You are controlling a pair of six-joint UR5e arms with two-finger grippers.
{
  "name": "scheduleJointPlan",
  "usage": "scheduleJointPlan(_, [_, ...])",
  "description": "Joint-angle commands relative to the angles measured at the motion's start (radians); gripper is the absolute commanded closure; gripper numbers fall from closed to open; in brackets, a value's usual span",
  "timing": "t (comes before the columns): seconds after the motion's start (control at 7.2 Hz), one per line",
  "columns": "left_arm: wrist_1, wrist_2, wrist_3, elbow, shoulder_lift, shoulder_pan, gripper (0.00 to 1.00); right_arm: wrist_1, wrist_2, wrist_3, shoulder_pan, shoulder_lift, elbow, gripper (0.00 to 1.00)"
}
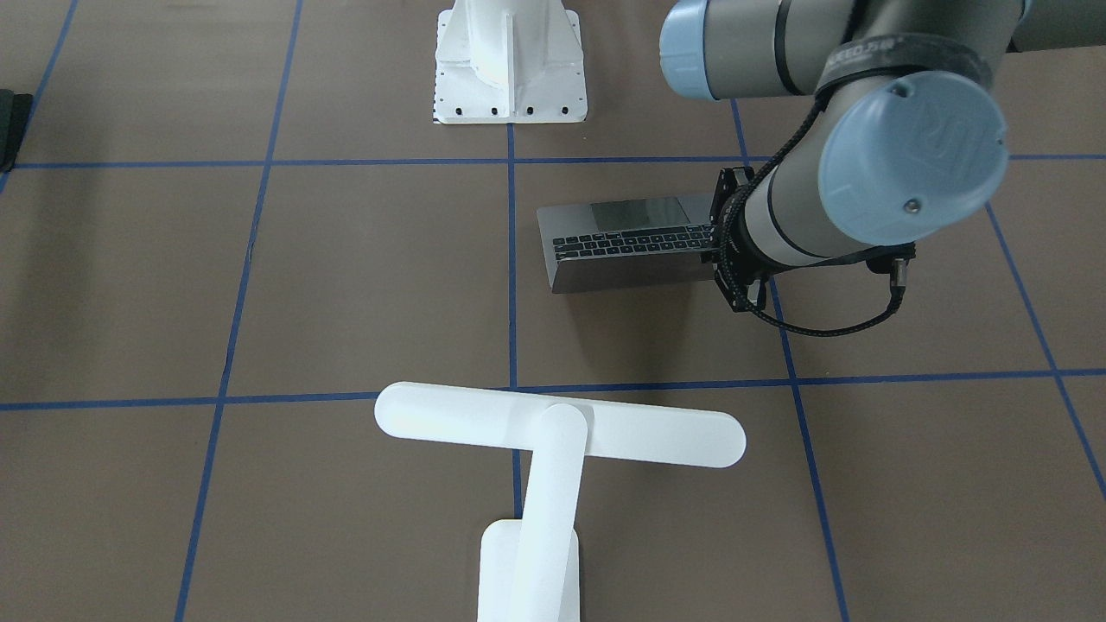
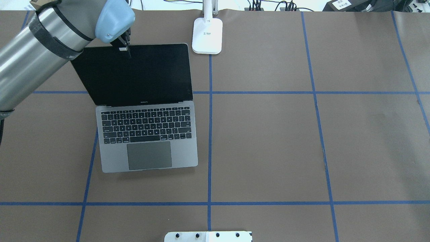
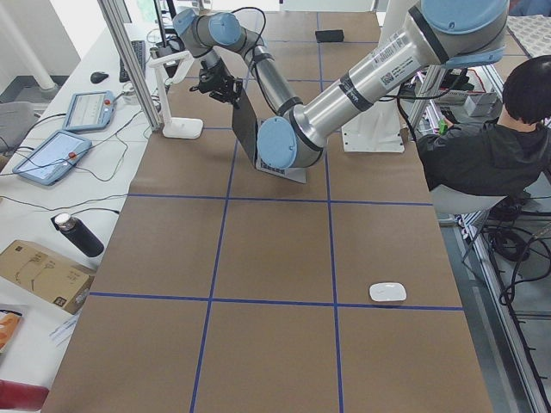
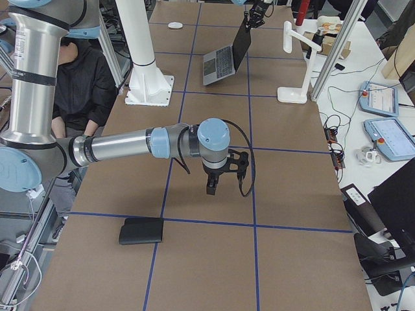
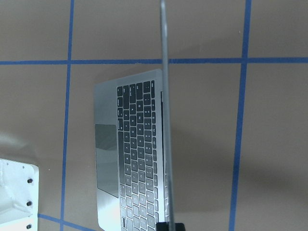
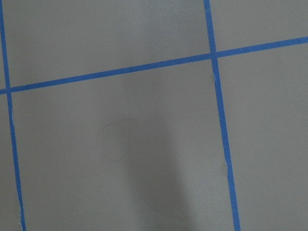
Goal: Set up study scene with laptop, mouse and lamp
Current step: 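Lower the silver laptop onto the table beside the lamp with the left gripper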
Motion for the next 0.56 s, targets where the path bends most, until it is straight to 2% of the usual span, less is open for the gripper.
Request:
scheduleJointPlan(0.0, [-0.005,0.01,0.005,0.011,0.005,0.027,1.0,0.0,0.0,0.0,0.001,0.0,-0.001,0.01])
scheduleJointPlan(0.42, [-0.057,0.01,0.005,0.04,0.011,0.027,1.0,0.0,-0.002,0.0,0.001,0.002,-0.001,0.01])
